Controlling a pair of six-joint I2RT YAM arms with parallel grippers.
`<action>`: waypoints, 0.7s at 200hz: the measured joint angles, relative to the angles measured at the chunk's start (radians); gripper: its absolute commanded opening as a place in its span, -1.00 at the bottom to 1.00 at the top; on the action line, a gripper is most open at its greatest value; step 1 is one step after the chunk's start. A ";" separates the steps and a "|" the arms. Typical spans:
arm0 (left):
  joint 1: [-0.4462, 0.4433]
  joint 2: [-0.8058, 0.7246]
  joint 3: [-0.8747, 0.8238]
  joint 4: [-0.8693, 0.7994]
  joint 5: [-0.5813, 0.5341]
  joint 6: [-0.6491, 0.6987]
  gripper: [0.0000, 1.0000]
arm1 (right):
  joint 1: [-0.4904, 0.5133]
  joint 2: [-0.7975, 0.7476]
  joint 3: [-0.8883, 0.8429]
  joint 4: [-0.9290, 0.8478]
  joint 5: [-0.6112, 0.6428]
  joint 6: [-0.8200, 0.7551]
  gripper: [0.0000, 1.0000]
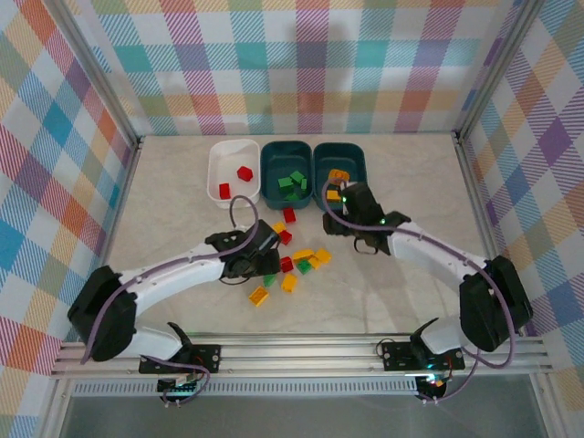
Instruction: Sort the legos into containers by color
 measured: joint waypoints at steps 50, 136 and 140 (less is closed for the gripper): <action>0.000 0.276 0.294 0.006 -0.059 0.156 0.59 | -0.009 -0.066 -0.169 0.076 0.140 0.063 0.29; 0.023 0.491 0.406 0.016 -0.015 0.225 0.62 | -0.037 -0.088 -0.189 0.147 0.187 0.121 0.35; 0.026 0.492 0.410 0.015 -0.014 0.225 0.62 | -0.037 -0.088 -0.190 0.148 0.187 0.122 0.35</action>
